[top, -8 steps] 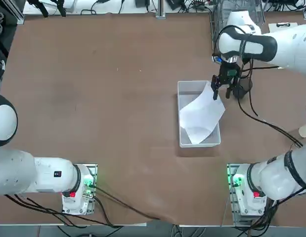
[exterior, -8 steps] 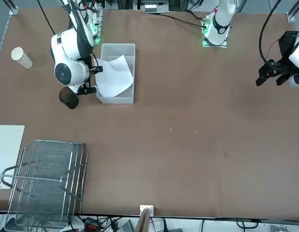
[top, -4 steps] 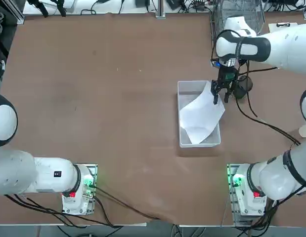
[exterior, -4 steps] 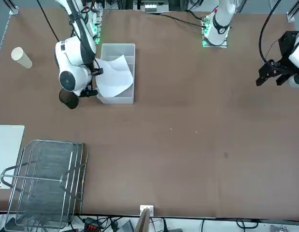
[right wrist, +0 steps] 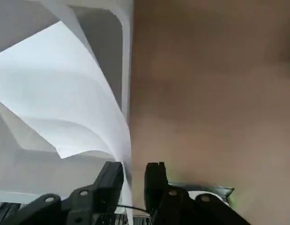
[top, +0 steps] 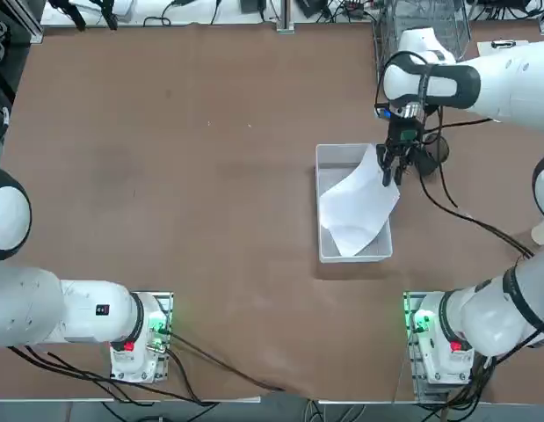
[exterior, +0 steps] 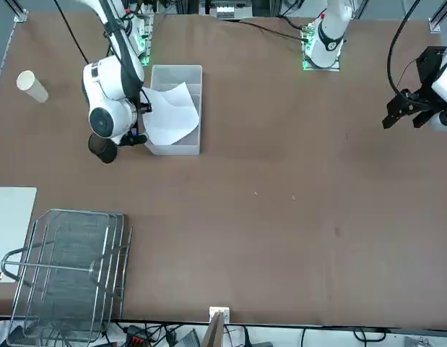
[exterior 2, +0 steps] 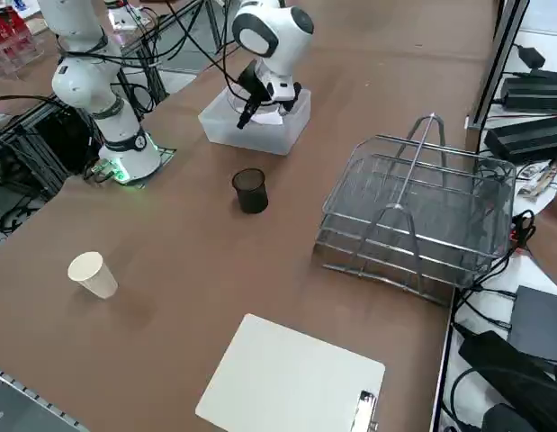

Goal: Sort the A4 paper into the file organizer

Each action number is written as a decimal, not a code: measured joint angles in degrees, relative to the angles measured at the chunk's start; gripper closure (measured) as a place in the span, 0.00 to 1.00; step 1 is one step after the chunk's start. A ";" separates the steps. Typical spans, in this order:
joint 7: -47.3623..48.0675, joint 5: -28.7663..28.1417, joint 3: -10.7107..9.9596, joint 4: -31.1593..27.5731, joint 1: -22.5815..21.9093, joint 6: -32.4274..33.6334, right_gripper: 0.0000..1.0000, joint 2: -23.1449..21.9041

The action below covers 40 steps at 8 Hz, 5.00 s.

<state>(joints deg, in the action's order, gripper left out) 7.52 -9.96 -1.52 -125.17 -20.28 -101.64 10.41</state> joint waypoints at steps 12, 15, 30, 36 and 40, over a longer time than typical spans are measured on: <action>0.00 -2.56 -1.77 31.36 16.98 25.39 0.98 -1.38; -0.29 -9.09 -1.98 40.82 27.49 25.89 0.98 -1.49; 23.52 -20.42 -0.21 46.35 29.38 -11.17 0.98 0.38; 23.83 -20.67 -0.21 42.21 28.08 -21.31 0.98 3.57; 23.68 -20.67 -0.20 36.49 26.97 -27.39 0.98 3.50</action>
<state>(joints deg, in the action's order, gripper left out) 31.19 -30.63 -1.72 -88.68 6.68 -129.03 13.91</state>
